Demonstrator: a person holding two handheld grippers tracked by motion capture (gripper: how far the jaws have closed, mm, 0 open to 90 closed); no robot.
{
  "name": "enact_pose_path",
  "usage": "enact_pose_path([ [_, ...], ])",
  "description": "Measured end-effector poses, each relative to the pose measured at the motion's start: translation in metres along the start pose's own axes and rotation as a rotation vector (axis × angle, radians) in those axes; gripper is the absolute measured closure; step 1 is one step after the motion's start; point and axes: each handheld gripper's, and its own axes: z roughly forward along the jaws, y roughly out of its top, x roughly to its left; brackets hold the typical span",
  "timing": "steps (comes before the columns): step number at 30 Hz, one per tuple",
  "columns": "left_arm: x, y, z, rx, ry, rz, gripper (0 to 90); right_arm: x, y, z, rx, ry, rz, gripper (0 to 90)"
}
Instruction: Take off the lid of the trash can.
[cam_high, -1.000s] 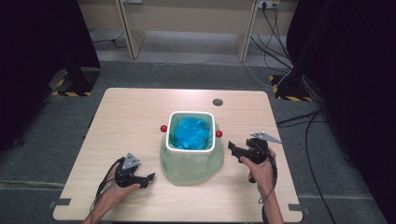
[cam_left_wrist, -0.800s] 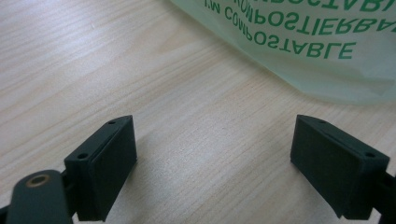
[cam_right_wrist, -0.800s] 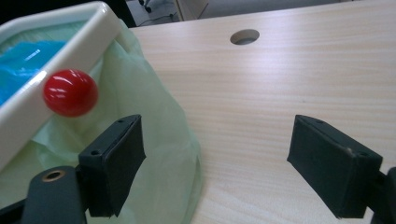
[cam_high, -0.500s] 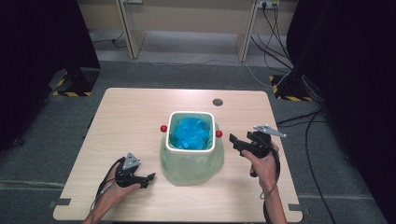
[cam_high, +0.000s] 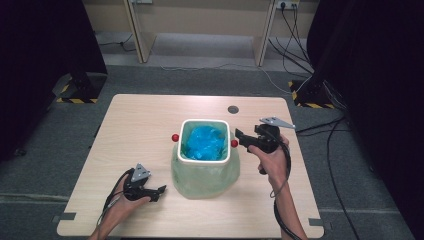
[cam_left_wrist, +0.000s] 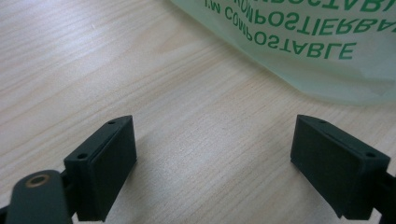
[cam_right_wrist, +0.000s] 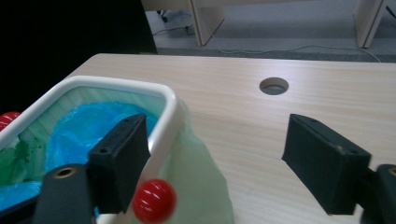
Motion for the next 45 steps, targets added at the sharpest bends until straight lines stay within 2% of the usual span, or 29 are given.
enact_pose_path([
  [5,0.000,0.000,0.000,0.001,0.001,0.000,13.3,0.012,0.012,0.016,0.045,-0.014,-0.075,35.1],
  [8,0.000,0.000,0.000,-0.001,0.001,-0.002,13.3,0.020,0.016,0.028,0.078,-0.027,-0.097,39.9],
  [16,0.000,0.000,0.000,0.002,0.003,-0.001,13.2,0.025,0.015,0.048,0.140,-0.032,-0.096,47.0],
  [19,0.000,0.000,0.000,0.002,0.003,0.000,13.2,0.028,0.015,0.055,0.189,-0.034,-0.106,49.3],
  [21,0.000,0.000,0.000,0.002,0.003,-0.001,13.2,0.029,0.016,0.058,0.199,-0.040,-0.114,49.5],
  [22,0.000,0.000,0.000,0.003,0.003,-0.001,13.1,0.031,0.017,0.060,0.223,-0.045,-0.118,50.5],
  [26,0.000,0.000,0.000,0.003,0.003,0.000,13.1,0.033,0.018,0.065,0.261,-0.054,-0.131,51.0],
  [28,0.000,0.001,0.000,0.003,0.003,0.000,13.0,0.033,0.019,0.066,0.275,-0.045,-0.124,56.2],
  [33,0.000,0.001,0.001,0.003,0.003,0.000,12.8,0.038,0.021,0.065,0.264,-0.036,-0.134,67.3],
  [36,0.000,0.001,0.001,0.003,0.003,0.000,12.8,0.043,0.023,0.063,0.265,-0.065,-0.186,67.6],
  [38,0.000,0.001,0.001,0.004,0.003,0.000,12.8,0.044,0.026,0.063,0.258,-0.065,-0.183,68.8],
  [45,-0.001,0.001,0.001,0.004,0.002,0.002,12.6,0.049,0.039,0.052,0.185,-0.066,-0.163,72.4],
])
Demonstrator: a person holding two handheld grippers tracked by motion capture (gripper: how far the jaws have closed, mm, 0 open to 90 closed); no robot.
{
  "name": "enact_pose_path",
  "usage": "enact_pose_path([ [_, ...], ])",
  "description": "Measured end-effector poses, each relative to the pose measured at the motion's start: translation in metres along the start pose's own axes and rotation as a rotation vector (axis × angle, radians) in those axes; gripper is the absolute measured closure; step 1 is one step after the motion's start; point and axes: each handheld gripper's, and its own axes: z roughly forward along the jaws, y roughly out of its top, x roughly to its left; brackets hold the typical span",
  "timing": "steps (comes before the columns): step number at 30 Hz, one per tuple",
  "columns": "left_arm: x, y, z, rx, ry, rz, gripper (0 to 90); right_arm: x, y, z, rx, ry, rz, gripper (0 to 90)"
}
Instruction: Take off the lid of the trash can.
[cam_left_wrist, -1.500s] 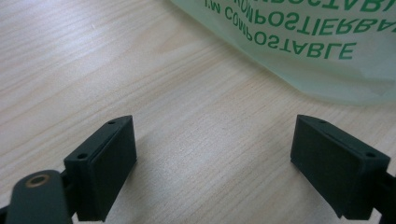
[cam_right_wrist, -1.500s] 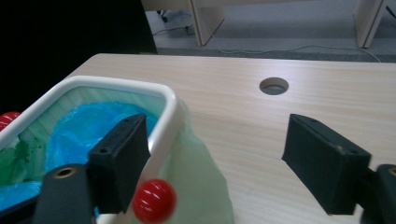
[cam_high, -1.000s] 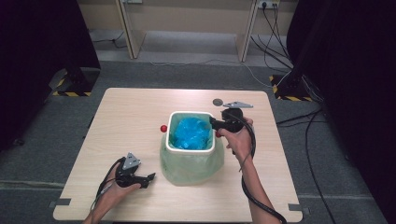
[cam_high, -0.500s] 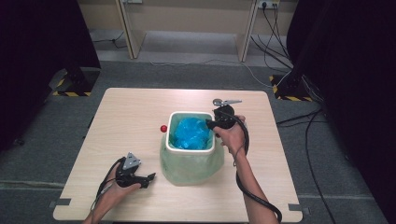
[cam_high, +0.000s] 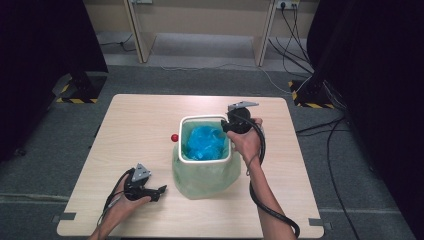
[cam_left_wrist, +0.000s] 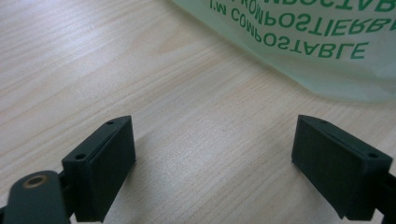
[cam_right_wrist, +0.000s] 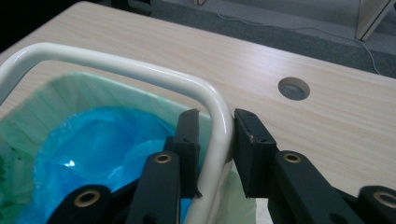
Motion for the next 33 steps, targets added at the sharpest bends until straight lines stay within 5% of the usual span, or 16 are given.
enact_pose_path([
  [18,0.000,0.000,0.000,0.000,-0.002,-0.001,12.3,-0.012,0.012,-0.027,-0.089,0.141,0.096,75.4],
  [29,-0.001,0.000,0.000,-0.001,-0.001,-0.001,12.2,-0.039,0.015,-0.055,-0.174,0.228,0.209,75.3],
  [33,-0.001,0.000,0.000,0.000,-0.002,-0.001,12.1,-0.047,0.015,-0.064,-0.185,0.208,0.207,75.3],
])
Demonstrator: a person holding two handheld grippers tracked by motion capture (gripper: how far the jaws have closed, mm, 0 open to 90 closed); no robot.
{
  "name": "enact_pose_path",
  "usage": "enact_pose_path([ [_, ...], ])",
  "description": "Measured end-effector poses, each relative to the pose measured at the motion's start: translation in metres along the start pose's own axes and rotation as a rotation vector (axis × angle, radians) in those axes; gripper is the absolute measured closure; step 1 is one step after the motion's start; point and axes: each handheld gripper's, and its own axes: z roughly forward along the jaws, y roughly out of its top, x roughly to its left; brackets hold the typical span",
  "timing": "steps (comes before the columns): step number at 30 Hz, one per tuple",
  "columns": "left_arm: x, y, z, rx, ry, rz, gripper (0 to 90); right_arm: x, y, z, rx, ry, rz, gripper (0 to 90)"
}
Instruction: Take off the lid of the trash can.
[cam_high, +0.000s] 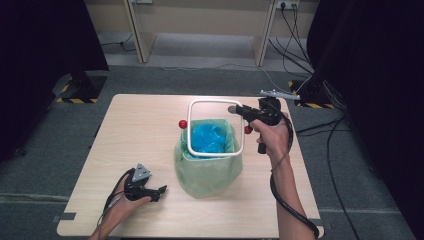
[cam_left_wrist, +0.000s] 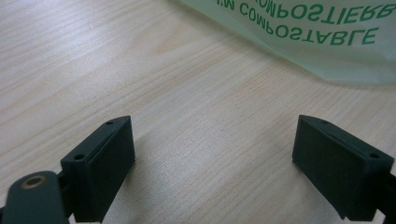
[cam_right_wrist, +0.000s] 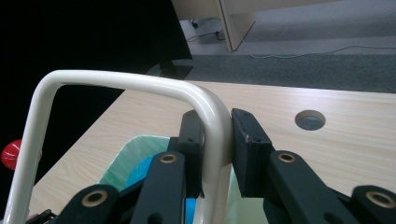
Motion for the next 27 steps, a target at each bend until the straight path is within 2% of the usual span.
enact_pose_path([
  [10,0.000,0.000,0.000,0.000,0.002,0.000,12.0,-0.034,-0.008,-0.024,-0.012,-0.036,0.050,75.2],
  [22,0.000,0.000,0.000,-0.002,0.002,-0.003,12.0,-0.086,-0.035,-0.066,-0.040,-0.094,0.129,75.2],
  [27,0.000,0.000,0.000,0.000,0.002,-0.001,12.0,-0.107,-0.054,-0.082,-0.044,-0.126,0.162,75.2],
])
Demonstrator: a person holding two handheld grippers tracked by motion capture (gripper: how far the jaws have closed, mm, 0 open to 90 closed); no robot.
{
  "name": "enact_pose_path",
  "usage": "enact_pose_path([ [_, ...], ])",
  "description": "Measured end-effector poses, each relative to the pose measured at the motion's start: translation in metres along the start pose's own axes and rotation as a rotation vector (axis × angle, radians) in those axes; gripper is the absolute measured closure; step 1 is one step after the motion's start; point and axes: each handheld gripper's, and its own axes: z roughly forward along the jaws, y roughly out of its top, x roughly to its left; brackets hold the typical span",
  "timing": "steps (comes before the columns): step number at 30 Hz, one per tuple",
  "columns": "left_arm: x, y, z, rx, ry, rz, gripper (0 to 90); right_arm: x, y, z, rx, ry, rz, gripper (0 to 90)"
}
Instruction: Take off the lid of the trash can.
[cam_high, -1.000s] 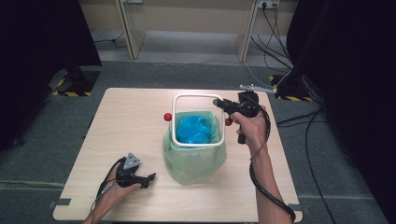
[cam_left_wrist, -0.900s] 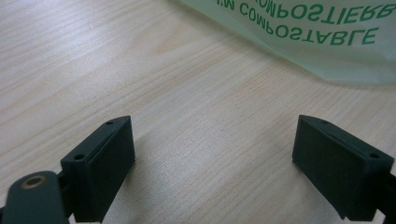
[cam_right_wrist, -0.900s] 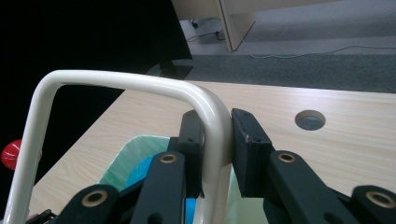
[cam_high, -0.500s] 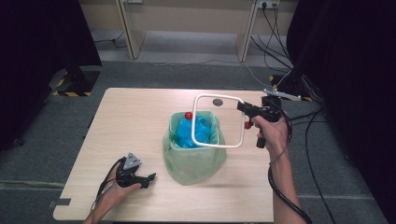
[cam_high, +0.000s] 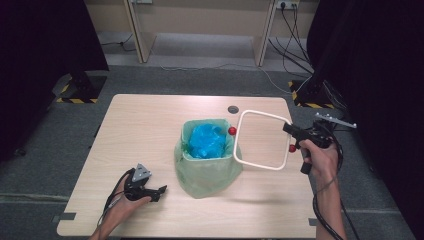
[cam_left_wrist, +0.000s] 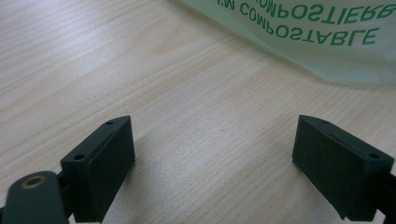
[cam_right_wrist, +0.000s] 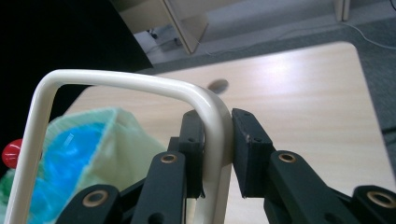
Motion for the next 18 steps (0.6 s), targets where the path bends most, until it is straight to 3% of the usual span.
enact_pose_path([
  [4,0.000,0.000,0.000,0.001,0.001,0.001,12.0,-0.022,-0.020,-0.007,0.006,-0.007,0.052,75.2],
  [5,0.000,0.000,0.000,0.001,0.001,0.000,12.0,-0.033,-0.030,-0.008,0.013,-0.017,0.072,75.2],
  [12,0.000,0.000,0.000,0.000,0.002,-0.002,12.0,-0.062,-0.059,-0.004,0.047,-0.067,0.119,75.1],
  [18,0.000,0.000,0.000,-0.001,0.002,-0.003,12.0,-0.079,-0.084,0.004,0.089,-0.104,0.148,75.1],
])
